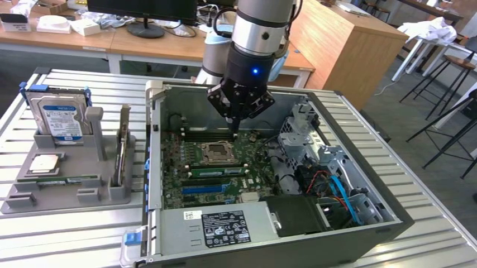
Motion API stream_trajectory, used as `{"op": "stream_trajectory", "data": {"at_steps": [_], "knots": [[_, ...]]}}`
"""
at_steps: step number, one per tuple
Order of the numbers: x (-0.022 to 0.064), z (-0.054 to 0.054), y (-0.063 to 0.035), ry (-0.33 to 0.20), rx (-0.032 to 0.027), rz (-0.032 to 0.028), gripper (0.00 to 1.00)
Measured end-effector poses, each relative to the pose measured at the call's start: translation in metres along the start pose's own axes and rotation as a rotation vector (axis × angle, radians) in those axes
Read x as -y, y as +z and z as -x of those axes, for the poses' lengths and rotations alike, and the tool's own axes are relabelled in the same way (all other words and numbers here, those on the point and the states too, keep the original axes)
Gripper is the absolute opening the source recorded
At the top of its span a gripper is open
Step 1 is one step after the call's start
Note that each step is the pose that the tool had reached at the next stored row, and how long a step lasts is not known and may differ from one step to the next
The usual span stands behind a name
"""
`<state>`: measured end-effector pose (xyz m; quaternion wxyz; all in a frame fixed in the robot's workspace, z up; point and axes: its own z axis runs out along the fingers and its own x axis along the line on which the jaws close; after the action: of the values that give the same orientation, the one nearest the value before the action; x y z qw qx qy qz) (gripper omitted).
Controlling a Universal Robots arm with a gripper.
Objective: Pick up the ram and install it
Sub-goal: 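Press down the ram until it locks into place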
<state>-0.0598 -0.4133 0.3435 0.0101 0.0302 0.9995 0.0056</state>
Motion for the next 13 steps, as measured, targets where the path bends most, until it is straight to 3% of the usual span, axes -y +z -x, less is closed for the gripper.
{"op": "stream_trajectory", "data": {"at_steps": [13], "knots": [[0.0,0.0,-0.0016,0.004,0.0002,0.0,0.1]]}}
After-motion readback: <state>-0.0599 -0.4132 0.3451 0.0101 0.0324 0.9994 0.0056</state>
